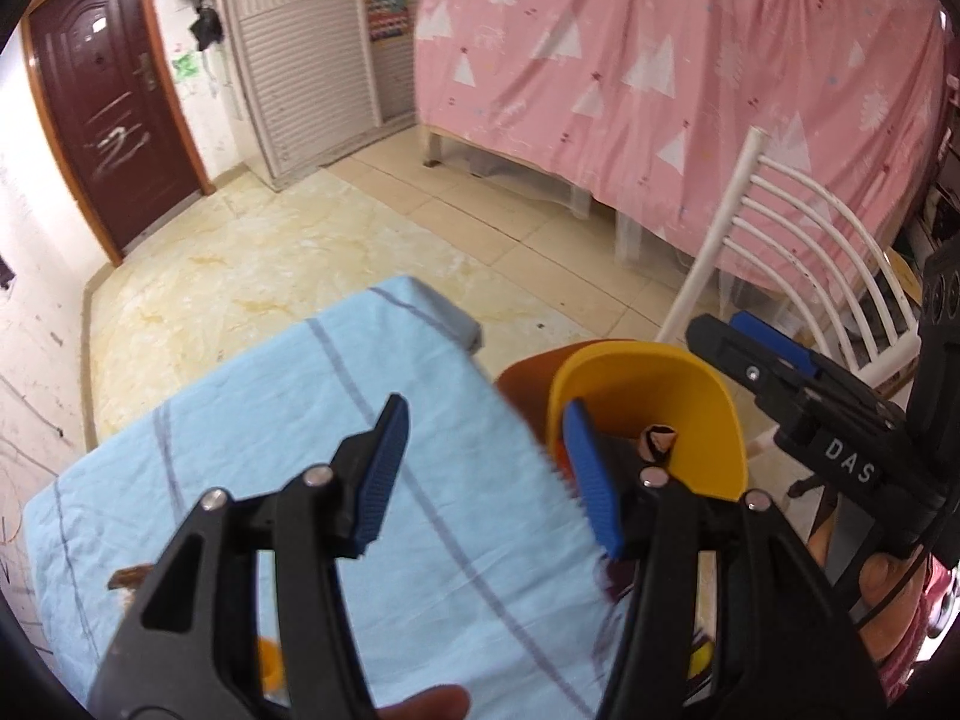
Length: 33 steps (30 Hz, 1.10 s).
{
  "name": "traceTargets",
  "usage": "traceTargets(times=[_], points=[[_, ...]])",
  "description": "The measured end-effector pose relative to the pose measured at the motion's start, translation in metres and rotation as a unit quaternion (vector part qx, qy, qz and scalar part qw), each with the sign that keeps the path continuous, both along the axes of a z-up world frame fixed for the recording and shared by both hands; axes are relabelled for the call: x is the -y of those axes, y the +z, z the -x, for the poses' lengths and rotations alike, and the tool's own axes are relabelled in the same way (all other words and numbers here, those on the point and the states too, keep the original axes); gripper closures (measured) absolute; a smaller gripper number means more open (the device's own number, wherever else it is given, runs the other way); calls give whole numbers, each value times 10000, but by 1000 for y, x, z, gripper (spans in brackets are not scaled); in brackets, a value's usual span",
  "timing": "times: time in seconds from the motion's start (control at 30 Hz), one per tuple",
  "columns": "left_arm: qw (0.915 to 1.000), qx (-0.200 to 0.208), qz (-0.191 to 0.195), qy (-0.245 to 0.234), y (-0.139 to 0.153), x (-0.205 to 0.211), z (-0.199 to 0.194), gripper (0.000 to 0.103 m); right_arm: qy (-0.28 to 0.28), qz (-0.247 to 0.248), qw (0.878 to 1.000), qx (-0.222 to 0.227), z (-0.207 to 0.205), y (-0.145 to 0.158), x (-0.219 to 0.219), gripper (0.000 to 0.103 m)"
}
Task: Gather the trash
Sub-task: 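Move the left tool to the brown wrapper while the right tool approaches the yellow bowl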
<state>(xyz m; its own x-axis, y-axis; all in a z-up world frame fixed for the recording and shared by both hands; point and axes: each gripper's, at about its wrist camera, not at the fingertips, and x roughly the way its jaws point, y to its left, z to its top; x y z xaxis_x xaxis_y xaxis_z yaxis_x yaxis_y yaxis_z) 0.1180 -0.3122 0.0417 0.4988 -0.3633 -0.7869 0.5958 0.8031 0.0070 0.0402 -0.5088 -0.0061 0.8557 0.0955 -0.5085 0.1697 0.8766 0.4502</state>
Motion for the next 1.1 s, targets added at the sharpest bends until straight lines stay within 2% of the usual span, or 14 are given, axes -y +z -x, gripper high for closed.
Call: traceTargets(times=[0.5,0.8,1.1], points=[[9945,74,211,1023,10,-121,-25,51,1014,449,9938,-119,-30,13,-104,45],[9874,13,176,1571,5,-188,-42,51,1825,662,9807,-229,-41,9,-175,41],[9835,-197,156,1790,-15,-226,-49,51,2350,734,9683,-413,-43,0,-222,40]])
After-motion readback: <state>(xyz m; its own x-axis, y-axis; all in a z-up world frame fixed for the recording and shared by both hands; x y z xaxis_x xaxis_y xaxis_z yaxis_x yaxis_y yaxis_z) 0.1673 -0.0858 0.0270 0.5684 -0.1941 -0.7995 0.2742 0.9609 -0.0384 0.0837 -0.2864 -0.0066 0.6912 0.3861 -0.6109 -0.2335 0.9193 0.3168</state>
